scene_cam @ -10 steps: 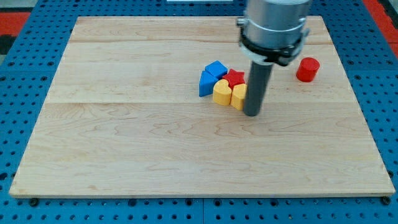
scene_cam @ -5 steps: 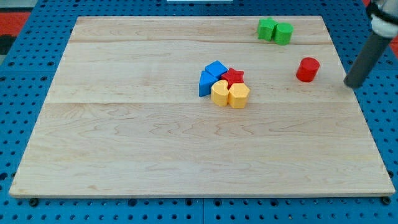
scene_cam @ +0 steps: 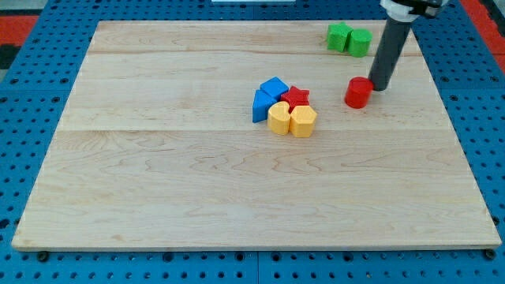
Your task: Move red circle towards yellow hexagon
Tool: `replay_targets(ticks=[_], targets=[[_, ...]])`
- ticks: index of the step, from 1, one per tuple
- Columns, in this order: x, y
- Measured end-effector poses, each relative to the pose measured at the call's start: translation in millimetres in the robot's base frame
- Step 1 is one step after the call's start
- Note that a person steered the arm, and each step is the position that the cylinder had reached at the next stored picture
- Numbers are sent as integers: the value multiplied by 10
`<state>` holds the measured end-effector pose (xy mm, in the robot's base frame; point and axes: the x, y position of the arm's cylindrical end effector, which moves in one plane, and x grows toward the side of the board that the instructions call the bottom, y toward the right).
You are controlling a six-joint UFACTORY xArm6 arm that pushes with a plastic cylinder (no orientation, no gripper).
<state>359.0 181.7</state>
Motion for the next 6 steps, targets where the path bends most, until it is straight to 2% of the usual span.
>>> replay_targets(ticks=[2,5,6], targets=[[0,-425],[4,-395],[230,-449]])
